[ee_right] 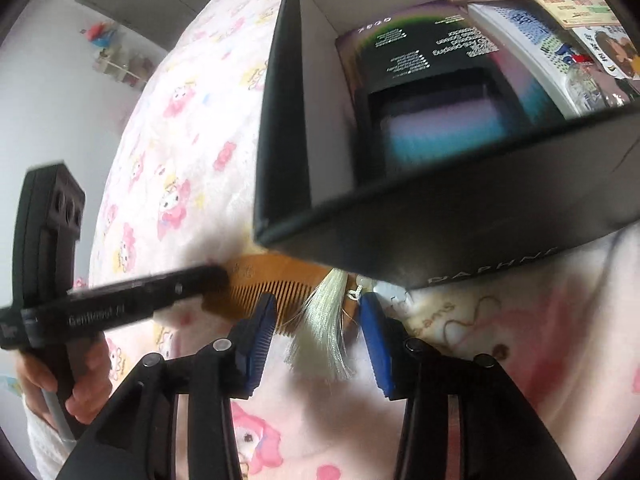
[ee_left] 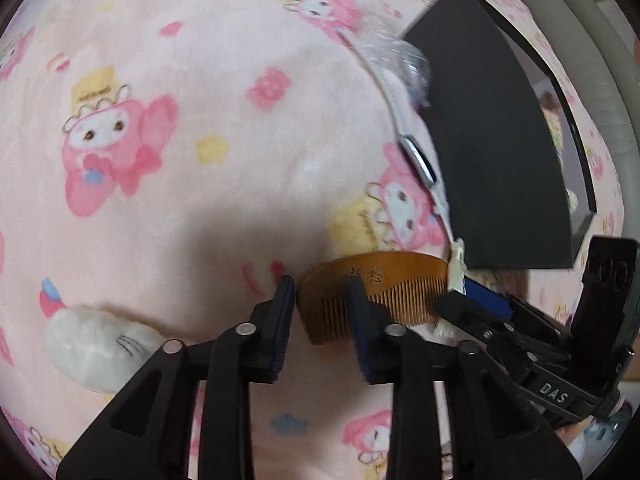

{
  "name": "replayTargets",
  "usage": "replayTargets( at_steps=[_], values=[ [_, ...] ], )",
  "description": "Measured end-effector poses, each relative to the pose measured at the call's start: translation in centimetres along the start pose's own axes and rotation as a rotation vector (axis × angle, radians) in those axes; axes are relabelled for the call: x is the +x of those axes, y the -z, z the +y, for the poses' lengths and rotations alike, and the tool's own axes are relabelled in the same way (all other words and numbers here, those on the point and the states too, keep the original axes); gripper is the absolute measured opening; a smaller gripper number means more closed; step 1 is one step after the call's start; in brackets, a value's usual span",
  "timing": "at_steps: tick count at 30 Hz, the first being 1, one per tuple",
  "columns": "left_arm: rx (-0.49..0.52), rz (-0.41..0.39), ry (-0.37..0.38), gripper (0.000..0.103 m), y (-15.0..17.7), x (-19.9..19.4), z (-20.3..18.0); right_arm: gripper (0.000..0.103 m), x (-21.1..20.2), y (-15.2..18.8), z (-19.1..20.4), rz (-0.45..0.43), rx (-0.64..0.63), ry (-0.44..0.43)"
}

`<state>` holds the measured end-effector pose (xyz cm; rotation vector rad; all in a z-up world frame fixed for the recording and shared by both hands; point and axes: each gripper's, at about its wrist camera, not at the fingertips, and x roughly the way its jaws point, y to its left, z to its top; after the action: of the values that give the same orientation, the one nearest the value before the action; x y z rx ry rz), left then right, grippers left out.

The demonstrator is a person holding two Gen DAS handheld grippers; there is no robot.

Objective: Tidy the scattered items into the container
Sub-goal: 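Lift the wooden comb with the right gripper and carry it over the box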

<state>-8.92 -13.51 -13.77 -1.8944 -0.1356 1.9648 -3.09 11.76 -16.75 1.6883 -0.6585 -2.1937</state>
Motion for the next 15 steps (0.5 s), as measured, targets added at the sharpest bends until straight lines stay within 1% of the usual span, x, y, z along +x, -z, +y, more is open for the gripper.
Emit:
replayTargets(
  at_steps=[1,3,4,5,7,8,9,10,12,15],
  values=[
    [-0.015,-0.002,0.003,0.037,-0.2,0.3,0.4,0.040,0.4,0.0,0.0,0.013,-0.004,0.004],
    [-0.037,0.019,0.037,0.037,-0.1,1.2,0.8,0.040,1.0,0.2,0.6,0.000,-0.061,0.041],
    [-0.039,0.027,0.051,0.039,0.1,1.6,0.6,0.040,1.3,0.4,0.9,-0.006,-0.094,0.061],
    [-0.030,0.027,0.045,0.042,0.4,1.7,0.3,0.040,1.5,0.5,1.1,-0.010,-0.117,0.071],
    [-0.022,0.007,0.021,0.042,1.1,1.2,-0.1,0.039,1.3,0.7,1.0,-0.004,-0.120,0.063],
    [-0.030,0.007,0.027,0.042,1.5,0.9,-0.1,0.037,1.0,0.7,0.8,0.002,-0.112,0.052],
    [-0.040,0.011,0.040,0.042,1.9,0.6,-0.1,0.032,0.6,0.7,0.4,0.004,-0.095,0.035],
    [-0.048,0.011,0.058,0.042,2.4,0.2,-0.2,0.029,-0.1,0.7,-0.1,0.004,-0.077,0.014],
    [-0.053,0.009,0.097,0.042,3.4,-0.6,-0.8,0.028,-2.0,1.0,-0.6,-0.015,-0.075,-0.009],
    [-0.033,-0.004,0.130,0.042,4.9,-1.9,-3.0,0.028,-5.2,2.0,-0.9,-0.058,-0.097,0.004]
  ],
)
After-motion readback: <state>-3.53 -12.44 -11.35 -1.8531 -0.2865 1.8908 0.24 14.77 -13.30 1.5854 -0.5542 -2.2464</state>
